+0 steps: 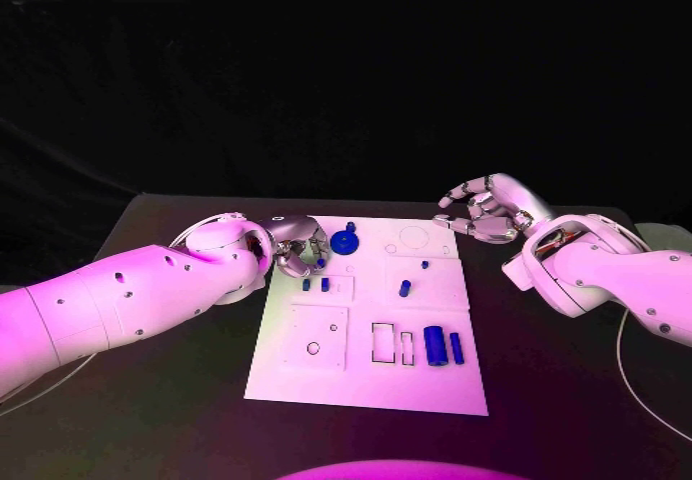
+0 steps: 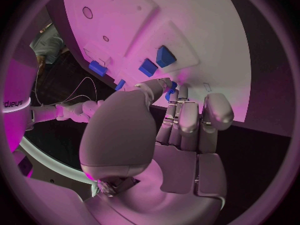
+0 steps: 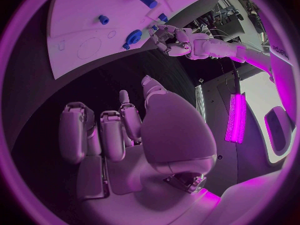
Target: Assemble the parts on the task board
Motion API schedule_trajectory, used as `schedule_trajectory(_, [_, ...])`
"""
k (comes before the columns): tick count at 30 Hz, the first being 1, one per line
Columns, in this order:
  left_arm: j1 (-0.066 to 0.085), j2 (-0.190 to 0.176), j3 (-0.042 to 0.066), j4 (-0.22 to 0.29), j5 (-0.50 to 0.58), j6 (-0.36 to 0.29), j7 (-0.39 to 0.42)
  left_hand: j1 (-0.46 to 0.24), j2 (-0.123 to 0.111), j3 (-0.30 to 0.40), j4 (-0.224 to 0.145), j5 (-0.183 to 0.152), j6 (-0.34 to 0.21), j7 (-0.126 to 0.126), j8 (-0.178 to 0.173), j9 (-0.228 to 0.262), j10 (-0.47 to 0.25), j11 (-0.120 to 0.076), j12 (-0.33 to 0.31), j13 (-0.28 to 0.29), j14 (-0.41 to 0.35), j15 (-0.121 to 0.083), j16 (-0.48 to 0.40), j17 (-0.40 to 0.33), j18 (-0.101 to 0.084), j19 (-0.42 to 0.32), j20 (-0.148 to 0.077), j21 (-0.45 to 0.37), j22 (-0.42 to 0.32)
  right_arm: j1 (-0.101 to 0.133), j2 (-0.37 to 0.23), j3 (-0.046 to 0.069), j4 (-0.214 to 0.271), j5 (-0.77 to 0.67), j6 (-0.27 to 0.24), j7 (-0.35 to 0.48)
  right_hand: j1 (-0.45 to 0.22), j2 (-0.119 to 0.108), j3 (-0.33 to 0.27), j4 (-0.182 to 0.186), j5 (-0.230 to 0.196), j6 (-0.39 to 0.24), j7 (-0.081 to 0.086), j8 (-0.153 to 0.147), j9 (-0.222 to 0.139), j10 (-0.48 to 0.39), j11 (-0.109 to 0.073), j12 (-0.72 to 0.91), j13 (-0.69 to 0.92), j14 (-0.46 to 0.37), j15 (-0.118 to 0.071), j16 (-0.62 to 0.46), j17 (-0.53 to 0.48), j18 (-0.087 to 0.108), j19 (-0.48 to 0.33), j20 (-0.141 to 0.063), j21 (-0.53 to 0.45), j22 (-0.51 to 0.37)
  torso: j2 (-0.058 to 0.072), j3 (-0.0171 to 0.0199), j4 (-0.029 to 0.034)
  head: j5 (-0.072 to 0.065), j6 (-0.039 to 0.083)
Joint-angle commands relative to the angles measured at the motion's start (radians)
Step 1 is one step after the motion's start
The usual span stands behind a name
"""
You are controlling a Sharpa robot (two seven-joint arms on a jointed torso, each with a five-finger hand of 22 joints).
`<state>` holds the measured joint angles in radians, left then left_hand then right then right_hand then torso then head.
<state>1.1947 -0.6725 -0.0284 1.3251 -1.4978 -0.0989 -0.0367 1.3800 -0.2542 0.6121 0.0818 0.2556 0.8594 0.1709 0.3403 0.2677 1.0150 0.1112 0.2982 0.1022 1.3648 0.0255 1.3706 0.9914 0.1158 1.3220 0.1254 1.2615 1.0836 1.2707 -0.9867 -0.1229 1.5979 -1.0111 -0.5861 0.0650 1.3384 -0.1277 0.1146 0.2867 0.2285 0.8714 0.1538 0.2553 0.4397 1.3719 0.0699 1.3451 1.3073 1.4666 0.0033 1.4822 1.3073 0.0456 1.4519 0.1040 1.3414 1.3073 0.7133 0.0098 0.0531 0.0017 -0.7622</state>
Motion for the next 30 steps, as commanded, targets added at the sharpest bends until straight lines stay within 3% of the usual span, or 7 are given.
schedule_trajectory(1, [0.0,0.001,0.0,0.003,0.003,0.006,0.0,-0.014,-0.001,-0.007,0.0,-0.004,-0.002,0.0,-0.007,-0.001,-0.008,0.001,-0.004,-0.001,-0.004,0.007,-0.006,-0.003,-0.007,-0.006,-0.001,-0.008,-0.003,-0.001,0.0,0.0,0.002,-0.005,0.006,0.006,-0.01,0.002,-0.004,0.0,0.006,-0.005,-0.003,0.005,0.001,-0.008,-0.002,-0.004,0.023,0.049,-0.009,-0.005,0.019,0.011,-0.007,-0.004,-0.003,0.113,0.001,0.0,-0.0004,-0.001,-0.001])
schedule_trajectory(8, [0.0,-0.003,0.0,0.008,0.004,0.001,0.003,-0.021,-0.011,-0.015,0.0,-0.003,-0.021,0.005,-0.027,-0.01,-0.024,0.006,-0.018,-0.005,-0.013,0.012,-0.009,-0.018,-0.003,-0.018,0.003,-0.023,-0.022,-0.001,-0.001,0.0,0.0,-0.005,0.007,0.004,-0.011,0.002,-0.004,0.0,0.006,-0.006,-0.003,0.006,0.001,-0.015,-0.002,-0.012,0.015,0.048,-0.009,-0.008,0.013,0.013,-0.009,-0.004,-0.009,0.109,0.0,-0.0003,0.0006,-0.002,0.0])
schedule_trajectory(11, [0.0,-0.009,0.0,0.014,0.012,-0.015,0.012,-0.027,-0.018,-0.035,0.001,-0.003,-0.082,0.002,-0.067,-0.028,-0.054,0.011,-0.035,-0.01,-0.023,0.016,-0.012,-0.036,0.007,-0.047,0.005,-0.062,-0.074,-0.001,-0.001,0.0,-0.002,-0.005,0.011,0.002,-0.008,0.001,0.0,0.0,0.006,-0.015,-0.004,0.011,0.0,-0.168,-0.001,-0.202,-0.168,0.028,-0.009,-0.039,-0.046,0.026,-0.041,-0.005,-0.073,0.071,0.0,-0.0004,0.0001,-0.002,0.0])
schedule_trajectory(14, [-0.001,-0.018,0.001,0.023,0.03,-0.05,0.028,-0.028,-0.008,-0.123,0.012,-0.002,-0.118,-0.003,-0.092,-0.043,-0.091,0.016,-0.04,-0.012,-0.031,0.021,-0.009,-0.052,0.013,-0.061,0.008,-0.093,-0.109,-0.001,-0.001,0.0,-0.006,-0.01,0.021,-0.001,0.001,-0.003,0.016,0.001,0.0,-0.019,-0.004,0.023,-0.001,-0.335,-0.007,-0.531,-0.472,0.013,-0.01,-0.073,-0.093,0.04,-0.068,-0.009,-0.144,0.029,0.0,-0.0011,0.0003,-0.003,0.001])
schedule_trajectory(18, [-0.001,-0.035,0.006,0.033,0.079,-0.112,0.059,0.029,0.047,-0.337,0.066,0.004,-0.12,0.0,-0.101,-0.054,-0.145,0.024,-0.021,-0.013,-0.068,0.027,-0.033,-0.142,0.029,-0.091,0.013,-0.171,-0.205,-0.001,-0.001,0.0,-0.012,-0.041,0.058,-0.02,0.025,-0.011,0.056,0.0,-0.015,-0.011,-0.002,0.027,-0.009,-0.34,-0.001,-0.707,-0.622,0.005,-0.011,-0.094,-0.118,0.044,-0.077,-0.006,-0.184,0.009,0.0,-0.0006,0.0001,-0.004,0.003])
schedule_trajectory(23, [0.0,-0.066,0.015,0.047,0.229,-0.184,0.114,0.072,0.069,-0.383,0.115,0.006,-0.073,0.011,-0.083,-0.054,-0.121,0.015,0.02,-0.004,-0.077,0.021,-0.036,-0.175,0.03,-0.085,0.007,-0.183,-0.219,-0.001,0.001,0.0,-0.024,-0.158,0.161,-0.067,0.101,-0.053,0.161,-0.005,-0.028,0.02,0.006,0.005,-0.032,-0.312,0.009,-0.926,-0.817,0.018,-0.003,-0.081,-0.087,0.036,-0.052,-0.002,-0.154,0.035,-0.001,-0.0005,0.0002,-0.006,0.007])
schedule_trajectory(30, [0.003,-0.121,0.02,0.074,0.673,-0.189,0.231,0.104,0.073,-0.314,0.144,0.007,-0.002,0.015,-0.06,-0.056,-0.069,0.013,0.056,0.004,-0.144,0.017,-0.098,-0.317,0.043,-0.123,0.003,-0.246,-0.296,-0.001,0.013,0.0,-0.029,-0.419,0.292,-0.132,0.115,-0.095,0.249,-0.009,-0.05,0.061,0.001,-0.02,-0.05,-0.294,0.016,-1.088,-0.965,0.039,0.003,-0.048,-0.029,0.02,-0.014,0.003,-0.077,0.089,0.001,-0.0006,-0.001,-0.021,0.016])
